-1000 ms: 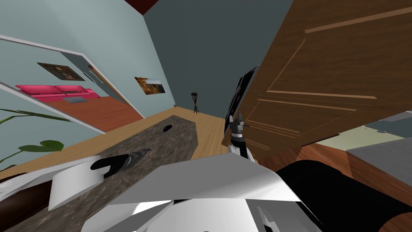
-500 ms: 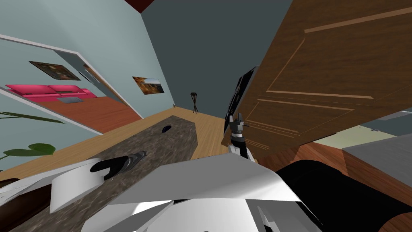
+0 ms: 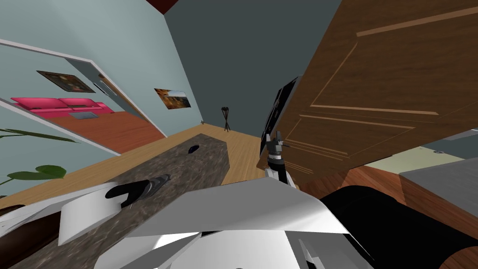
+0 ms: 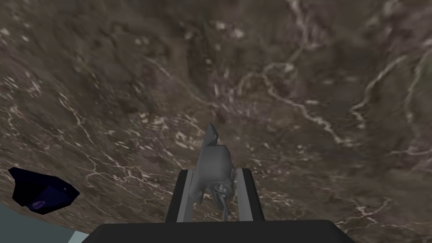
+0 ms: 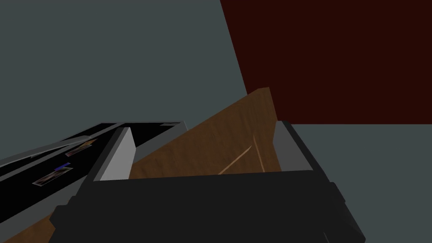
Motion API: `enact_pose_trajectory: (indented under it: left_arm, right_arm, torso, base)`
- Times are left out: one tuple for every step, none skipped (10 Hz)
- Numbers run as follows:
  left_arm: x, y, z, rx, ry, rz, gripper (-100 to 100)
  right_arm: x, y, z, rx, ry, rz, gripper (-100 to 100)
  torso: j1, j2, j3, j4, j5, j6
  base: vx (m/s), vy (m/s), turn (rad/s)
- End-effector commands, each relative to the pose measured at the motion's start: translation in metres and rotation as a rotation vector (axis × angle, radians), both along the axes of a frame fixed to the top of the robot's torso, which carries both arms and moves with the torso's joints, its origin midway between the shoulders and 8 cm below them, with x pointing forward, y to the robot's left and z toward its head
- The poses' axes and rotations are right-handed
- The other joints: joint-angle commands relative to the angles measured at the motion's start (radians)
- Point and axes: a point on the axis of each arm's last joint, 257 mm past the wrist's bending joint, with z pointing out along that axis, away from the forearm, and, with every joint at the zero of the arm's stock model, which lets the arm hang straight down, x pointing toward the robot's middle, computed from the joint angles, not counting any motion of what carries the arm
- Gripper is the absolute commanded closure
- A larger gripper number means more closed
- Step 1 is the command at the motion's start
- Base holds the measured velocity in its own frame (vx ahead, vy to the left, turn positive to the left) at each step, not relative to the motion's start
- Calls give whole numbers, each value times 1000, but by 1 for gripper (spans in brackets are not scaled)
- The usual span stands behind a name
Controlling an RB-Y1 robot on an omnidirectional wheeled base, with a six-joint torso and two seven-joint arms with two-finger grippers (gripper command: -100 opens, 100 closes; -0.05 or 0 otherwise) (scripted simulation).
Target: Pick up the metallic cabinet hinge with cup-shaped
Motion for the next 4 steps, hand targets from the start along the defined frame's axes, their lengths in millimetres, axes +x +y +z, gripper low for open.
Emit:
enact_pose_trajectory:
  left_arm:
    - [3,-4,8,0,2,-7,100]
    - [5,-7,12,-1,4,-11,100]
    - [5,-5,9,1,3,-10,100]
    - [5,-6,10,1,3,-9,0]
  right_arm:
    - [0,0,0,0,0,0,0]
    - [0,0,0,0,0,0,0]
    - [0,0,0,0,0,0,0]
    - [0,0,0,0,0,0,0]
  torso:
    - [0,0,0,0,0,0]
    - [0,0,0,0,0,0]
    - [0,1,1,0,0,0]
    - [0,0,0,0,1,0]
  base:
    - [-18,1,58]
    - [-18,6,44]
    - [-8,4,8]
    - [0,0,0]
